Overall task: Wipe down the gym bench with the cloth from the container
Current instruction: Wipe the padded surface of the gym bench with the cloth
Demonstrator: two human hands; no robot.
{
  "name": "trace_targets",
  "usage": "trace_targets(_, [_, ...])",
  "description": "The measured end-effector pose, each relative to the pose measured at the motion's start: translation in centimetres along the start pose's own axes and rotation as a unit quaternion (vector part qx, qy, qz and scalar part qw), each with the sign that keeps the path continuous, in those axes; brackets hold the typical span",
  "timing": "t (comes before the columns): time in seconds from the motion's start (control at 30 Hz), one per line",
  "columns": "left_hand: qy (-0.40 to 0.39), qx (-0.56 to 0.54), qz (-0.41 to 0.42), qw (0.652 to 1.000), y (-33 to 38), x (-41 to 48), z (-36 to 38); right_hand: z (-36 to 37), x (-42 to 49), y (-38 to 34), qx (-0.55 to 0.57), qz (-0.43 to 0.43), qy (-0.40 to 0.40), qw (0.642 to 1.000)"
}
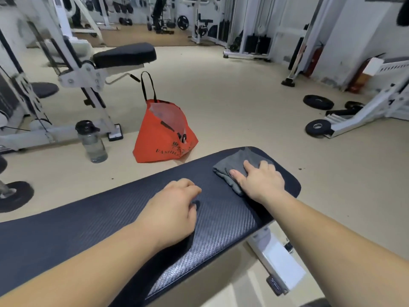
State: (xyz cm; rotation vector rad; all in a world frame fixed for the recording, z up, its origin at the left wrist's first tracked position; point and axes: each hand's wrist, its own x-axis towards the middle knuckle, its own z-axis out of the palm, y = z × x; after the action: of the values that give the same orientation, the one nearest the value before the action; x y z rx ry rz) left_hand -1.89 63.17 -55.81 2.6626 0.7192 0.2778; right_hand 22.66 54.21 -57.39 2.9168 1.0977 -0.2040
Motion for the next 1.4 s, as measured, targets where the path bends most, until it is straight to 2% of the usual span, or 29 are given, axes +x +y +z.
trace_targets(0.1, [-0.012,-0.003,0.024,1.0,2.4,2.0,1.3,-0.1,0.1,3.7,0.016,0.054,-0.005,0.998])
trace_targets(0.17, [-0.015,-0.005,0.037,0.999,3.8,3.2,2.0,-0.2,-1.0,4.6,0.006,0.059,-0.011,0.998])
trace_targets(0.3, [-0.003,-0.017,0.064,0.998,6.0,5.6,3.1,0.1,-6.6,4.3,-0.046,-0.043,-0.022,0.998])
trace_targets(0.4, [0.008,-0.022,0.073,0.997,6.5,6.9,3.5,-0.3,-8.3,5.5,-0.028,-0.1,-0.052,0.993])
trace_targets(0.57, [0.001,-0.01,0.072,0.997,5.8,8.1,3.7,-0.9,-1.4,7.7,0.027,-0.009,-0.03,0.999])
trace_targets(0.73, [0.007,0.005,0.057,0.998,3.5,10.5,2.9,-0.6,6.0,6.2,0.04,0.057,-0.012,0.997])
trace_targets(1.0, [0.016,-0.001,0.027,0.999,0.6,14.8,2.5,-1.1,13.8,5.7,0.169,0.093,-0.075,0.978])
trace_targets(1.1, [0.02,0.026,-0.006,0.999,-0.6,15.6,1.8,-1.0,15.2,4.6,0.189,0.084,-0.074,0.976])
trace_targets(1.17, [0.021,0.026,-0.067,0.997,-2.2,15.7,1.0,-1.1,15.9,3.3,0.181,0.072,-0.07,0.978])
trace_targets(1.27, [-0.007,0.002,-0.167,0.986,-5.6,15.2,-0.5,-1.8,16.4,0.4,0.116,0.05,-0.074,0.989])
trace_targets(1.4, [-0.02,-0.024,-0.231,0.972,-9.7,12.9,-2.2,-2.6,15.3,-5.5,0.005,-0.025,-0.096,0.995])
